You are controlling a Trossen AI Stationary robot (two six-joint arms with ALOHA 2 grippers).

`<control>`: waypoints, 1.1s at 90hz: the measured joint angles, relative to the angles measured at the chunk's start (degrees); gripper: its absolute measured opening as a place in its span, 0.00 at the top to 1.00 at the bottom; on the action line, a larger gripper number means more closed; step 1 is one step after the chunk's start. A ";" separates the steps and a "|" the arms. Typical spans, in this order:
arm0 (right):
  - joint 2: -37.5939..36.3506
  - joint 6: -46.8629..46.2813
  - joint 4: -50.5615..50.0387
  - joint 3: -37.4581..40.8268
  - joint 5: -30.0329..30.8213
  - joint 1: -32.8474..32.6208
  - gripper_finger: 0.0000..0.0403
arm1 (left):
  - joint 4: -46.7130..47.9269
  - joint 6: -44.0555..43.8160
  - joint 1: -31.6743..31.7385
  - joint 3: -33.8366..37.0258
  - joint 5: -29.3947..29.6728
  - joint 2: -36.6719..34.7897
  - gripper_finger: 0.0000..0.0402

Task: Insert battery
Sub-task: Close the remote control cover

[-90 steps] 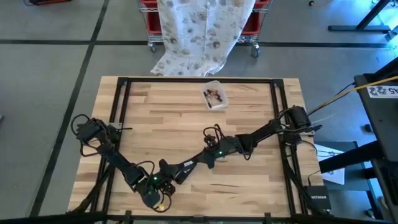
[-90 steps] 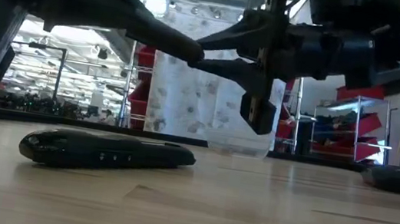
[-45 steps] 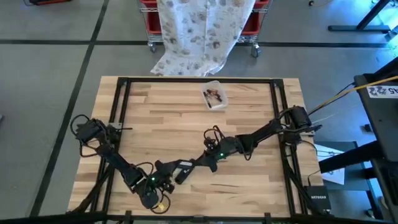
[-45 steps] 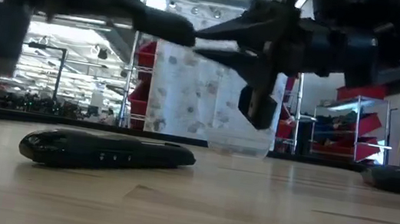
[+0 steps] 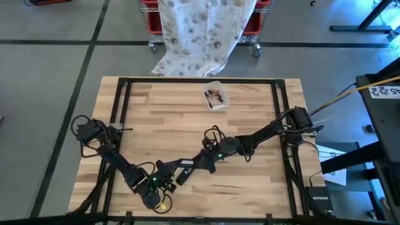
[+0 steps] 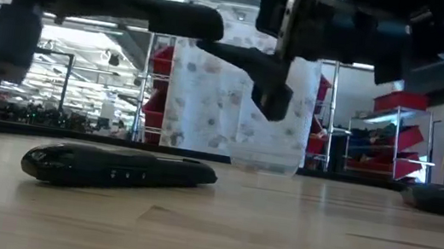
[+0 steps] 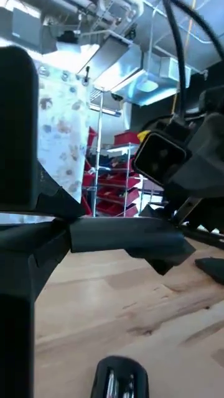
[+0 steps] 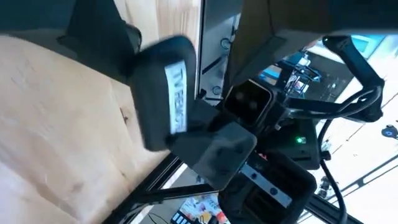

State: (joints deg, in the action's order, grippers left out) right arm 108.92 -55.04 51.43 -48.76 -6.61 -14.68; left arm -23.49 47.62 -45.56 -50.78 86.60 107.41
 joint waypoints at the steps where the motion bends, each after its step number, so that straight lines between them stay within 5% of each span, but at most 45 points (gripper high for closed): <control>1: 0.00 0.05 -0.23 -0.19 0.01 0.01 0.42 | -0.01 -0.15 0.02 0.00 0.01 -0.01 1.00; 35: 0.00 1.44 -5.41 -1.33 3.47 0.04 0.75 | 0.38 -0.97 0.14 0.00 1.02 -0.02 1.00; 52: -0.02 4.00 -4.70 -1.35 -0.61 0.06 0.96 | 1.15 -0.55 -0.82 0.05 -1.53 -0.02 0.98; 74: -0.09 4.78 -4.96 -1.42 -6.73 0.53 0.98 | 1.50 5.37 -1.96 0.07 -3.36 0.01 0.84; 99: 0.07 3.18 -7.39 -1.26 -26.39 6.52 0.99 | 1.66 6.22 -3.40 -0.02 1.53 -0.17 0.73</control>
State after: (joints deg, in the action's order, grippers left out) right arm 108.99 -51.86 44.04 -50.01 -33.00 -8.16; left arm -21.84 53.84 -48.96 -50.81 88.13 107.24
